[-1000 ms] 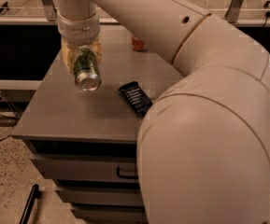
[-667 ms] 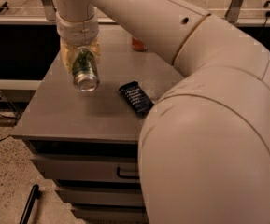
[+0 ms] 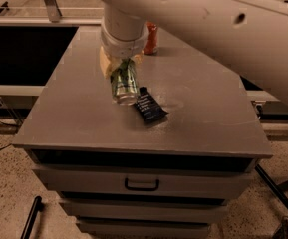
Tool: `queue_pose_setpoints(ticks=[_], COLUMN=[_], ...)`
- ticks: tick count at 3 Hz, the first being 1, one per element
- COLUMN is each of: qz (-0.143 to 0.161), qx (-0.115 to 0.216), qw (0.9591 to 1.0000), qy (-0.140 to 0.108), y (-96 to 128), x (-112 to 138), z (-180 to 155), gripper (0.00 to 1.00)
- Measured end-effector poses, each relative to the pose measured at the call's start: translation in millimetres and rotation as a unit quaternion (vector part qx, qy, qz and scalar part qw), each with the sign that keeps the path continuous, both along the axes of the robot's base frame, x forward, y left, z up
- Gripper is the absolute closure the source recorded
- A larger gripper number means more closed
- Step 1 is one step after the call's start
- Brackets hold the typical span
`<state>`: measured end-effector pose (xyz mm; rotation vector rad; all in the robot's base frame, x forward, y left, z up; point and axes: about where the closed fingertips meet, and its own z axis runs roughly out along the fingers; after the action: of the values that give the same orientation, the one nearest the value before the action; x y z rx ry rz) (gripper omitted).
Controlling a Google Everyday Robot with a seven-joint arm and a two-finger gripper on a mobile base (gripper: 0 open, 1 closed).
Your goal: Place green can upright
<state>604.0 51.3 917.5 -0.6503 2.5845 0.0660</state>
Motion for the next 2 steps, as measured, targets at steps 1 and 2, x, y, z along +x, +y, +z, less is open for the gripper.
queue_pose_setpoints(ticks=[1, 2], qz=[-0.01, -0.009], qx=[0.009, 0.028], qw=[0.9987, 0.9964], qy=[-0.05, -0.079], y=[-35.0, -39.5], x=[-19.0, -16.0], z=[-9.1, -11.2], gripper=[1.0, 1.0])
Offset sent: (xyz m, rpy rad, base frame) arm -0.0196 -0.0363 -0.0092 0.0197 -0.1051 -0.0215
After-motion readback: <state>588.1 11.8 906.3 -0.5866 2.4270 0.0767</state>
